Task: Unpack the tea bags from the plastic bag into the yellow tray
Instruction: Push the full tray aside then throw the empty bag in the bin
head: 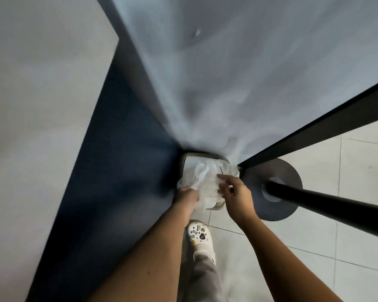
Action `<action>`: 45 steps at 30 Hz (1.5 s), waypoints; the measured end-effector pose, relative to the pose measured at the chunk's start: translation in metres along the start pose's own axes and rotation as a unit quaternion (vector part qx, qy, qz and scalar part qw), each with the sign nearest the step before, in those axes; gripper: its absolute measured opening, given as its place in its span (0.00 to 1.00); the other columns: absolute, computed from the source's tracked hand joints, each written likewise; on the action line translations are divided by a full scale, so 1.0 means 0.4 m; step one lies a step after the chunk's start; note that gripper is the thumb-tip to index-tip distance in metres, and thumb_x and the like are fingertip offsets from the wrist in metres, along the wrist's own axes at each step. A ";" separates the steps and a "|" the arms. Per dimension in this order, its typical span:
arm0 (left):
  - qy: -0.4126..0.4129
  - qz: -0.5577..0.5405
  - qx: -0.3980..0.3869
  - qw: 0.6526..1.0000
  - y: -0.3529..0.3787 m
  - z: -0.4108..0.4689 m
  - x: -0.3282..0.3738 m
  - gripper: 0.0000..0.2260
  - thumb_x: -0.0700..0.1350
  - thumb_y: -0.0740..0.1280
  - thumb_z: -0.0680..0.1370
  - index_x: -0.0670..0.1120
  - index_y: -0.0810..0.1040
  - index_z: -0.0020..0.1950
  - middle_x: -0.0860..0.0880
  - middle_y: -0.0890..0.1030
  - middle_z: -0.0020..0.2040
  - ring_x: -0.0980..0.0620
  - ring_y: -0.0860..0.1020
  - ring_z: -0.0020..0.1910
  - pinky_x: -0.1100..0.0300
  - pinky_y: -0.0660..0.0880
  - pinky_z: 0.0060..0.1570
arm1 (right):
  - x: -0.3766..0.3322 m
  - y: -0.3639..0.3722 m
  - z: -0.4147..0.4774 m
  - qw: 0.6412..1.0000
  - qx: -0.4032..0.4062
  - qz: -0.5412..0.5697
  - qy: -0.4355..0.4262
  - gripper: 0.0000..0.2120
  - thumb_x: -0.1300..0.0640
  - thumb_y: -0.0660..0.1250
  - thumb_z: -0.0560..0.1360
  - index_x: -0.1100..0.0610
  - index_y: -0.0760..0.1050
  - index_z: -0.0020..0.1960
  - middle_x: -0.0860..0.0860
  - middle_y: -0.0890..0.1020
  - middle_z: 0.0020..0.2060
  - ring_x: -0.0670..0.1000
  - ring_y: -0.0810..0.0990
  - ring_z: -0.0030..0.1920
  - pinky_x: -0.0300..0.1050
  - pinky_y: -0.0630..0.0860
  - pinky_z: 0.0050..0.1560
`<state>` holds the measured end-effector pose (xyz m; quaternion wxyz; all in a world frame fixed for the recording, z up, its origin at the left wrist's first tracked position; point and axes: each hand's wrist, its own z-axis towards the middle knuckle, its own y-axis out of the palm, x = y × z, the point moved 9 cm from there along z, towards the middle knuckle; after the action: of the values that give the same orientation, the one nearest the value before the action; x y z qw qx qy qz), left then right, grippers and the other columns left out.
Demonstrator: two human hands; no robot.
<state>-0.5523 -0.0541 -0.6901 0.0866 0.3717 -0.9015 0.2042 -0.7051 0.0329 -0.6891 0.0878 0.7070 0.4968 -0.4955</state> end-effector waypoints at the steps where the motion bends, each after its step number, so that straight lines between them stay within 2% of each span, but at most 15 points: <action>1: -0.003 0.019 -0.007 1.000 0.010 0.022 -0.007 0.18 0.31 0.61 0.76 0.39 0.75 0.65 0.41 0.76 0.57 0.43 0.75 0.55 0.56 0.76 0.55 | 0.016 0.018 0.010 1.000 -0.009 -0.008 0.000 0.12 0.61 0.63 0.79 0.51 0.78 0.60 0.52 0.80 0.50 0.49 0.82 0.45 0.50 0.79 0.52; 3: -0.013 0.053 -0.015 0.998 0.022 0.062 -0.022 0.22 0.29 0.61 0.75 0.40 0.73 0.69 0.40 0.74 0.66 0.41 0.74 0.63 0.51 0.74 0.64 | 0.051 0.051 0.028 0.999 -0.032 -0.032 0.004 0.16 0.63 0.61 0.79 0.53 0.77 0.64 0.53 0.79 0.55 0.53 0.81 0.51 0.50 0.76 0.57; 8: -0.002 0.052 -0.013 0.999 0.032 0.136 -0.053 0.25 0.29 0.60 0.74 0.45 0.73 0.70 0.43 0.74 0.68 0.41 0.73 0.64 0.47 0.73 0.65 | 0.116 0.106 0.049 0.993 -0.083 -0.078 0.007 0.23 0.66 0.58 0.78 0.54 0.71 0.71 0.53 0.76 0.62 0.53 0.74 0.62 0.38 0.68 0.60; 12: 0.018 0.052 -0.007 0.998 0.043 0.166 -0.068 0.27 0.31 0.59 0.74 0.49 0.72 0.71 0.44 0.75 0.67 0.41 0.74 0.64 0.51 0.73 0.61 | 0.130 0.144 0.057 0.989 -0.108 -0.099 -0.011 0.25 0.68 0.57 0.77 0.55 0.70 0.72 0.53 0.75 0.64 0.53 0.73 0.65 0.38 0.66 0.62; 15: 0.035 0.059 0.031 0.997 0.032 0.187 -0.080 0.23 0.36 0.57 0.76 0.52 0.75 0.68 0.42 0.78 0.62 0.40 0.77 0.61 0.53 0.75 0.57 | 0.129 0.175 0.069 0.985 -0.121 -0.120 -0.011 0.24 0.67 0.57 0.77 0.55 0.71 0.71 0.54 0.76 0.64 0.53 0.73 0.66 0.39 0.66 0.63; 21: 0.036 0.078 0.050 0.995 0.017 0.205 -0.124 0.16 0.39 0.60 0.79 0.47 0.78 0.65 0.41 0.79 0.60 0.40 0.77 0.59 0.54 0.75 0.56 | 0.144 0.213 0.041 0.978 -0.131 -0.162 -0.003 0.23 0.62 0.56 0.77 0.53 0.71 0.72 0.53 0.75 0.64 0.55 0.71 0.66 0.46 0.69 0.65; 23: 0.034 0.051 0.060 0.996 0.015 0.200 -0.123 0.13 0.41 0.60 0.81 0.44 0.79 0.62 0.39 0.81 0.57 0.39 0.78 0.57 0.57 0.73 0.49 | 0.156 0.212 0.031 0.978 -0.144 -0.149 0.012 0.23 0.62 0.56 0.78 0.53 0.70 0.72 0.52 0.75 0.66 0.54 0.71 0.68 0.44 0.68 0.65; 26: 0.054 0.069 0.140 0.986 -0.027 0.198 -0.100 0.09 0.43 0.62 0.80 0.45 0.81 0.55 0.42 0.82 0.53 0.41 0.79 0.52 0.59 0.72 0.44 | 0.164 0.185 0.030 0.986 -0.123 -0.110 0.028 0.19 0.60 0.61 0.77 0.52 0.76 0.67 0.51 0.79 0.62 0.51 0.76 0.62 0.41 0.70 0.60; 29: 0.147 0.086 0.191 0.967 -0.054 0.195 -0.059 0.05 0.43 0.65 0.79 0.48 0.78 0.54 0.46 0.82 0.56 0.44 0.79 0.54 0.54 0.76 0.52 | 0.152 0.113 0.023 0.999 -0.015 -0.031 0.014 0.15 0.58 0.72 0.72 0.51 0.79 0.58 0.46 0.81 0.48 0.41 0.77 0.48 0.35 0.73 0.50; 31: 0.194 0.081 0.187 0.960 -0.056 0.188 -0.034 0.07 0.43 0.64 0.80 0.47 0.79 0.56 0.47 0.82 0.55 0.46 0.80 0.53 0.55 0.77 0.53 | 0.151 0.068 0.011 0.998 0.050 0.037 0.023 0.17 0.59 0.76 0.69 0.52 0.77 0.56 0.46 0.79 0.44 0.39 0.75 0.45 0.30 0.71 0.46; 33: 0.172 0.043 0.154 0.972 -0.041 0.200 -0.041 0.10 0.43 0.60 0.81 0.44 0.79 0.57 0.46 0.82 0.53 0.45 0.80 0.49 0.60 0.77 0.50 | 0.157 0.040 0.004 0.992 0.087 0.078 0.045 0.22 0.60 0.77 0.68 0.50 0.72 0.58 0.47 0.77 0.42 0.41 0.75 0.42 0.30 0.71 0.44; 36: 0.023 -0.044 0.068 0.996 -0.004 0.234 -0.113 0.19 0.56 0.56 0.77 0.45 0.78 0.56 0.42 0.82 0.54 0.39 0.79 0.53 0.51 0.77 0.55 | 0.164 0.066 -0.007 0.989 0.068 0.107 0.076 0.27 0.61 0.76 0.69 0.49 0.67 0.61 0.49 0.76 0.46 0.41 0.77 0.39 0.36 0.74 0.43; 38: -0.057 -0.129 0.019 0.990 0.024 0.240 -0.156 0.21 0.59 0.54 0.78 0.48 0.77 0.59 0.44 0.81 0.55 0.41 0.79 0.55 0.51 0.76 0.53 | 0.170 0.117 -0.017 0.995 0.018 0.047 0.081 0.23 0.59 0.74 0.72 0.52 0.69 0.63 0.50 0.78 0.55 0.45 0.79 0.46 0.36 0.73 0.47; 41: -0.067 -0.123 0.023 0.990 0.012 0.244 -0.163 0.21 0.57 0.53 0.80 0.48 0.76 0.63 0.45 0.80 0.59 0.43 0.77 0.59 0.52 0.73 0.52 | 0.174 0.186 -0.018 0.990 -0.067 -0.117 0.052 0.18 0.59 0.66 0.76 0.60 0.72 0.64 0.55 0.77 0.59 0.57 0.76 0.58 0.40 0.68 0.51; 45: -0.070 -0.138 0.050 0.987 -0.009 0.249 -0.170 0.23 0.58 0.53 0.80 0.46 0.77 0.64 0.43 0.79 0.60 0.42 0.76 0.60 0.47 0.71 0.64 | 0.192 0.222 0.000 0.974 -0.116 -0.181 0.075 0.10 0.60 0.59 0.78 0.63 0.73 0.55 0.62 0.80 0.51 0.64 0.77 0.53 0.46 0.68 0.45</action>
<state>-0.5020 -0.0565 -0.7995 0.0317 0.5100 -0.8340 0.2084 -0.6338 0.0364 -0.7823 0.0412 0.6255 0.6757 -0.3879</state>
